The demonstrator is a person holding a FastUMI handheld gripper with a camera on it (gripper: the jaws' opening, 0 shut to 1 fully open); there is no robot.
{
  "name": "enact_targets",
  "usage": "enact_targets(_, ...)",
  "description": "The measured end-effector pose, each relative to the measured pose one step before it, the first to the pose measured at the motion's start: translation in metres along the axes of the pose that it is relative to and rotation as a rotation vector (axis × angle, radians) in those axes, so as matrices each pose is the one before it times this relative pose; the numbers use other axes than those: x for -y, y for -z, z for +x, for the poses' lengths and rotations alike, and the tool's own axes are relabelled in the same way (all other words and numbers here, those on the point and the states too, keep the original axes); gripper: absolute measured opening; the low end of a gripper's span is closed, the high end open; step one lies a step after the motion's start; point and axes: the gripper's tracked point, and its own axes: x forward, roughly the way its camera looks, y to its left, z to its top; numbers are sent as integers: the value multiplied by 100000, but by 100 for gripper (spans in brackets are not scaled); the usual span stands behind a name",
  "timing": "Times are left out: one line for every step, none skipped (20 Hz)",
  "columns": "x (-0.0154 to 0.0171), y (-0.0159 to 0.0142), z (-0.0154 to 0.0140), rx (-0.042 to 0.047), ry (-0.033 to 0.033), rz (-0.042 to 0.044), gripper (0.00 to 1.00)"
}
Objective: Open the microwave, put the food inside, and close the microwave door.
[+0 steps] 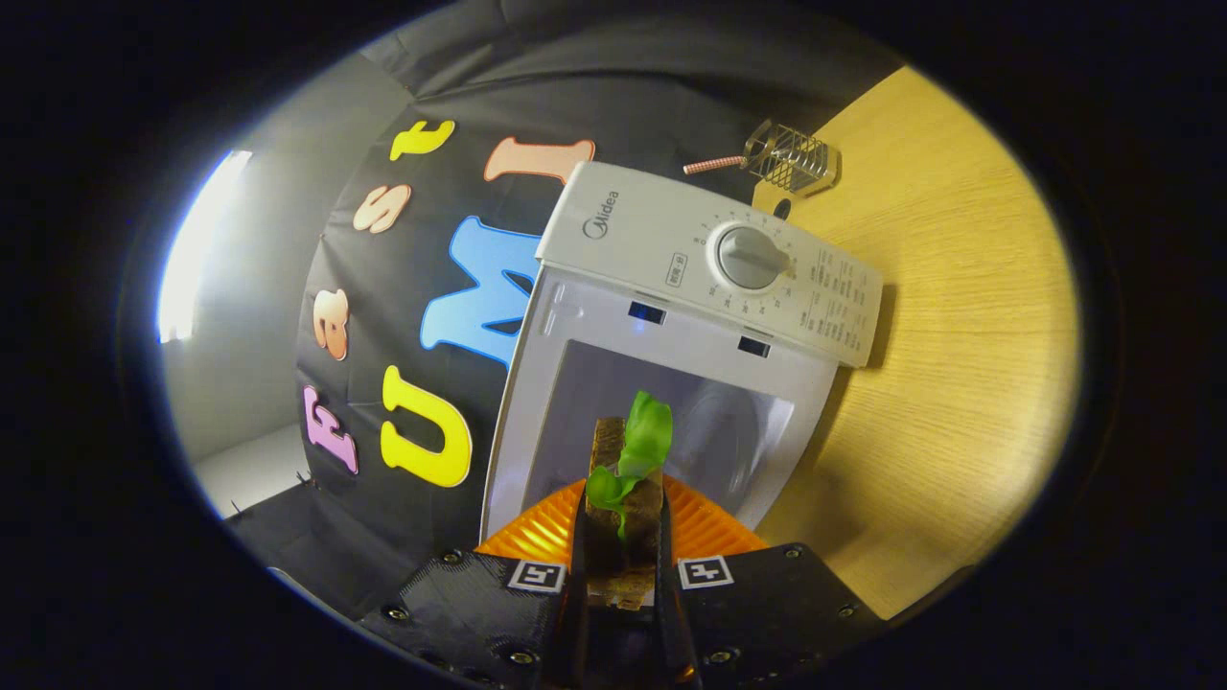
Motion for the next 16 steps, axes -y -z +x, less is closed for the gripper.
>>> enact_targets(445,-25,1247,1177,1744,1747,28)
enact_targets(328,204,1140,203,1714,621,28)
enact_targets(-27,208,839,986,759,215,28)
enact_targets(56,181,1003,513,604,-1118,28)
enact_targets(312,281,968,599,914,-259,28)
enact_targets(194,36,883,807,594,1031,28)
enact_targets(77,264,951,-63,947,1535,28)
enact_targets(243,420,1003,-630,803,944,28)
enact_targets(285,316,706,-186,447,-256,28)
enact_targets(413,189,693,-11,845,-960,28)
enact_targets(283,98,599,328,796,-411,28)
enact_targets(289,18,494,258,630,7,28)
enact_targets(324,33,483,319,711,-69,28)
enact_targets(353,-43,371,431,785,883,28)
enact_targets(290,-74,440,290,928,758,28)
enact_targets(363,-210,489,862,716,99,28)
